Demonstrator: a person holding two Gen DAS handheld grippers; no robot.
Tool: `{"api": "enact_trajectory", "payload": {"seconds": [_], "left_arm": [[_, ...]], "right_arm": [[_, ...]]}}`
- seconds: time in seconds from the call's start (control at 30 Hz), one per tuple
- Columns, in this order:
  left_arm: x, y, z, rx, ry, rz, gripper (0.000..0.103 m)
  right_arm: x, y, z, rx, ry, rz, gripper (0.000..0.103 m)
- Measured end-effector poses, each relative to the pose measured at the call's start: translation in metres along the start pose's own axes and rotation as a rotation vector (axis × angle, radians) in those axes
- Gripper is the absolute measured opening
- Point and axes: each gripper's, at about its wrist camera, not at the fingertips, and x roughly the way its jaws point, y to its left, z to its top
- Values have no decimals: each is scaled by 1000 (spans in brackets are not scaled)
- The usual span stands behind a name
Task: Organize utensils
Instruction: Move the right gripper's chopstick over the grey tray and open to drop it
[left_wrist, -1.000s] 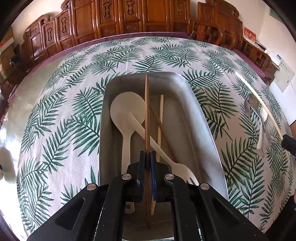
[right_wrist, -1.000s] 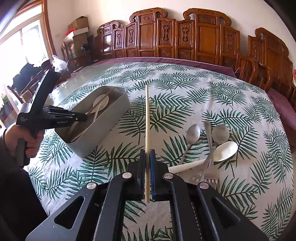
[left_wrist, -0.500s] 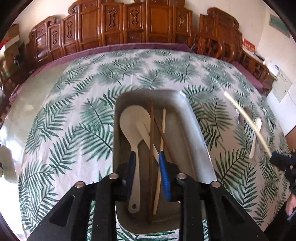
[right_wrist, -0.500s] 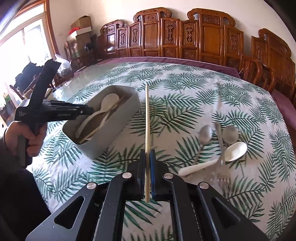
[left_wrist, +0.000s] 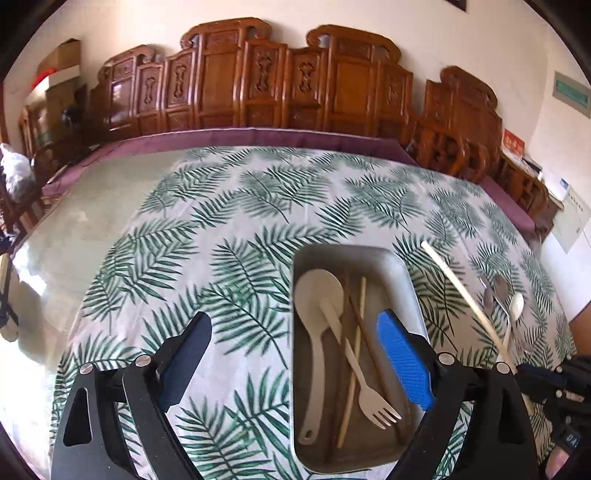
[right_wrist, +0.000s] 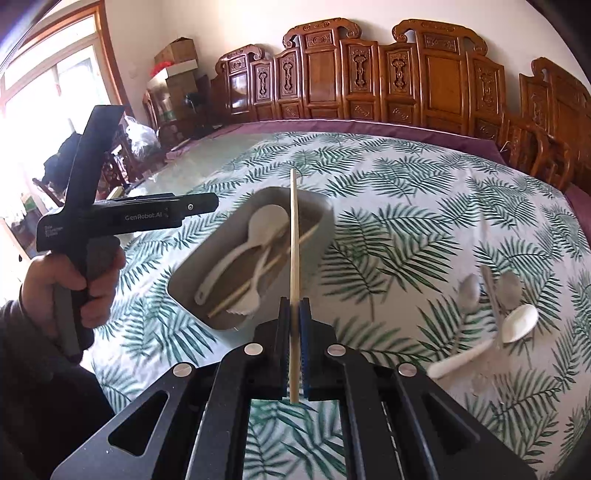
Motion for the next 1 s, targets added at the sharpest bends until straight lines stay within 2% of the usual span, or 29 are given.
{"api": "enact_trajectory", "payload": {"seconds": [0.47,0.73,1.0], "left_arm": [[-5,32,4,-72,-30,36,92],[-7,37,4,-83,-33,49,92],[-8,36,4,-78,-34,45,92]], "right_arm": [[67,23,24,132,45,66,6],[97,26,24,160,105,29,6],[105,25,22,187,103,124,9]]}}
